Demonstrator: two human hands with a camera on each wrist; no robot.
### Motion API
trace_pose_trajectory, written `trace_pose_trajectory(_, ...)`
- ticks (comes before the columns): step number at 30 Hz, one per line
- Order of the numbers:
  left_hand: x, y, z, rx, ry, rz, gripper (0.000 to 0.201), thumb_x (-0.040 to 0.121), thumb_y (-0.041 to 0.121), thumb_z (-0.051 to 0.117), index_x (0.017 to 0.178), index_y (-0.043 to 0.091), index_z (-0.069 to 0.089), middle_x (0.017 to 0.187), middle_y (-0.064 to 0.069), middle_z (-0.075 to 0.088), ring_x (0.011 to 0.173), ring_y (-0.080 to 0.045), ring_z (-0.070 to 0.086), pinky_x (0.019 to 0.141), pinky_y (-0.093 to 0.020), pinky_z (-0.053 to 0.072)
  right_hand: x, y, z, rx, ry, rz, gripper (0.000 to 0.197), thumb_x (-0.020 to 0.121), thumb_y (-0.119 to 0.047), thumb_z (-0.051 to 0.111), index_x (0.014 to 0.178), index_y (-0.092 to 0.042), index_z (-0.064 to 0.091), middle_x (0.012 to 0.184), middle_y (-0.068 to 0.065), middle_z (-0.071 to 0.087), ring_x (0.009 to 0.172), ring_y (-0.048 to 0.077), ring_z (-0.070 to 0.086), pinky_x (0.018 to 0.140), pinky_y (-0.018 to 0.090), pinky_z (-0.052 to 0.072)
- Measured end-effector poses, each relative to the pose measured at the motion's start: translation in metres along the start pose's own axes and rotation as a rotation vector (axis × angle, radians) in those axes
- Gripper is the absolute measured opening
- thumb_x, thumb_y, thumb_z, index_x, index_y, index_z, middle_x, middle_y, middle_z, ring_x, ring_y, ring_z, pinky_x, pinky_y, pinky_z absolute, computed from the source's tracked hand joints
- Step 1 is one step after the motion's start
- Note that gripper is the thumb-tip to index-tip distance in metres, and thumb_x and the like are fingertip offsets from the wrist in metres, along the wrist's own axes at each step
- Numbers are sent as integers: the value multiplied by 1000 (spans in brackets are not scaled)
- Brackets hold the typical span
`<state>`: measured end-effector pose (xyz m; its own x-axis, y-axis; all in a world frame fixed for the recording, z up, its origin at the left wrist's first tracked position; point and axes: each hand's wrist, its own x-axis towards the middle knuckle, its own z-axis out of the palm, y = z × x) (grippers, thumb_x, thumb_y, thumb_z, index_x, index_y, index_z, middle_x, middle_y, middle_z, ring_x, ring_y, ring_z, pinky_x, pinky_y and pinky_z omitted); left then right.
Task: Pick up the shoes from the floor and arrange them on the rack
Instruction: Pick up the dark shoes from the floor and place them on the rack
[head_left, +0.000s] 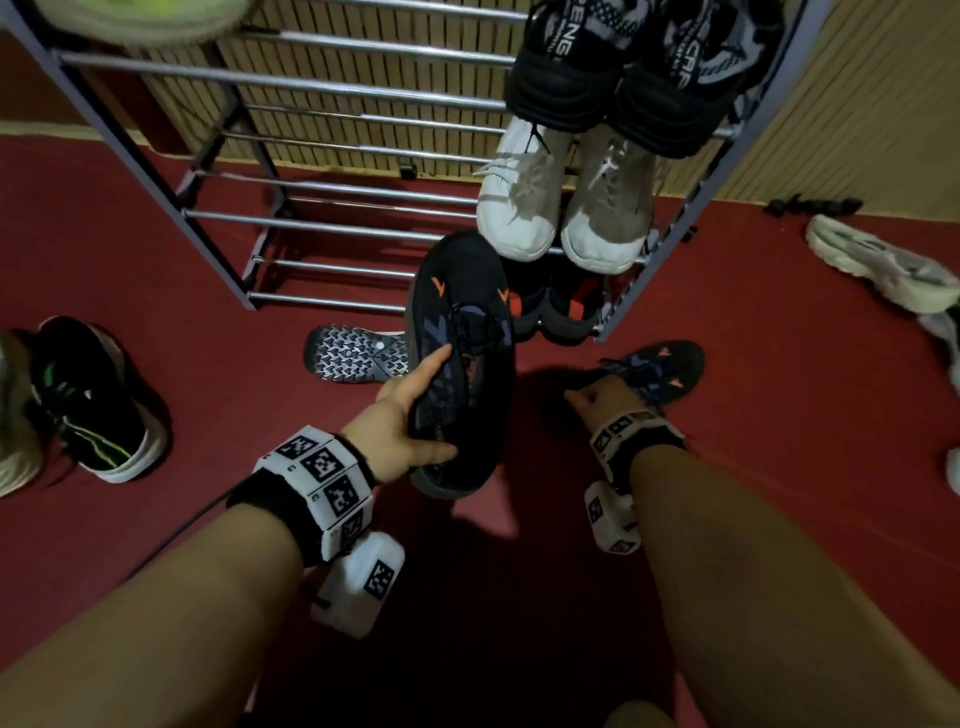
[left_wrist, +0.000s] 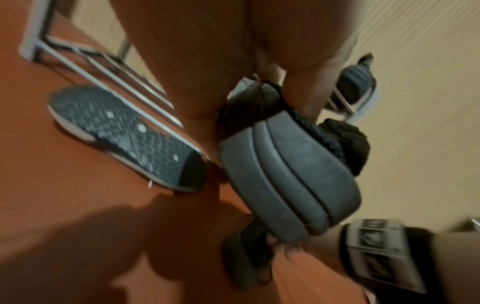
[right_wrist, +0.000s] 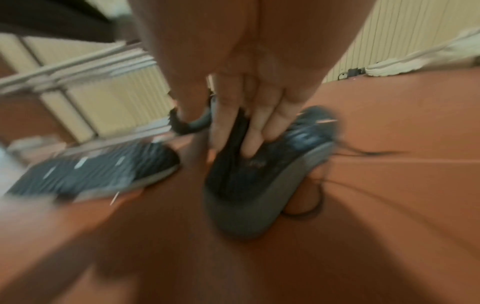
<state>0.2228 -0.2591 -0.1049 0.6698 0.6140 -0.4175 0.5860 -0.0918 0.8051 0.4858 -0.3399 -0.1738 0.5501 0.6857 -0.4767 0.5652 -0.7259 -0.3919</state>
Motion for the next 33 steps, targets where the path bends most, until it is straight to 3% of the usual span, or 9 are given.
trace_pose_trajectory(3, -5, -3, 2, -50, -89, 39, 108, 55, 29, 78, 137, 60, 15, 148, 1, 28, 137, -14, 29, 113, -34, 30, -44, -6, 10, -224, -130, 36, 50, 97, -39, 47, 58, -8, 51, 58, 4, 47, 56, 19, 47, 61, 27, 34)
trace_pose_trajectory(7, -14, 2, 12, 11, -227, 135, 100, 73, 2, 74, 148, 23, 11, 141, 4, 29, 134, -8, 25, 104, -17, 24, -100, 4, 22, -298, -421, 131, 44, 96, -43, 45, 110, -9, 69, 114, 10, 66, 108, 26, 60, 88, 30, 44)
trace_pose_trajectory(10, -22, 2, 19, 32, -297, 187, 108, 59, 24, 72, 146, 20, 9, 143, 2, 29, 134, -8, 24, 105, -15, 23, -130, 16, 31, -316, -385, 195, 49, 90, -45, 53, 129, -15, 55, 138, 10, 49, 122, 29, 50, 101, 33, 40)
trace_pose_trajectory(13, -22, -7, 22, 64, -324, 157, 107, 46, 49, 67, 136, 46, 9, 148, -11, 30, 138, -21, 27, 115, -35, 26, -144, 24, 37, -307, -336, 201, 79, 87, -48, 57, 150, -28, 14, 156, 11, 7, 141, 35, 21, 114, 40, 26)
trace_pose_trajectory(15, -21, -14, 25, 71, -303, 142, 106, 49, 47, 71, 135, 50, 9, 148, -14, 30, 138, -22, 28, 115, -37, 26, -144, 28, 48, -351, -318, 158, 95, 83, -53, 60, 149, -36, -6, 158, 5, -11, 145, 35, -1, 117, 45, 14)
trace_pose_trajectory(20, -5, -30, 30, 40, -266, 102, 102, 72, -5, 73, 148, 16, 8, 152, -10, 23, 141, -19, 23, 103, -13, 20, -128, 44, 73, -438, -364, 140, 110, 74, -63, 63, 143, -43, -20, 152, -5, -33, 144, 35, -15, 114, 56, 11)
trace_pose_trajectory(24, -2, -37, 31, 59, -227, 69, 101, 71, -5, 74, 148, 20, 13, 151, -8, 28, 138, -16, 27, 103, -16, 24, -121, 52, 82, -467, -457, 100, 113, 75, -59, 66, 143, -43, -23, 152, -1, -33, 143, 38, -13, 113, 57, 18)
trace_pose_trajectory(30, 4, -33, 36, 151, -240, 10, 106, 58, 33, 75, 139, 58, 11, 148, -5, 34, 137, -24, 31, 110, -39, 34, -113, 51, 111, -486, -415, 97, 118, 75, -51, 71, 142, -40, -25, 153, 12, -28, 143, 38, 6, 107, 49, 33)
trace_pose_trajectory(33, 5, -28, 39, 112, -247, 12, 104, 65, 20, 76, 144, 45, 15, 144, 0, 37, 135, -17, 33, 105, -29, 34, -111, 51, 113, -480, -401, 115, 112, 79, -45, 68, 142, -42, -25, 154, 10, -25, 141, 38, 13, 101, 49, 40)
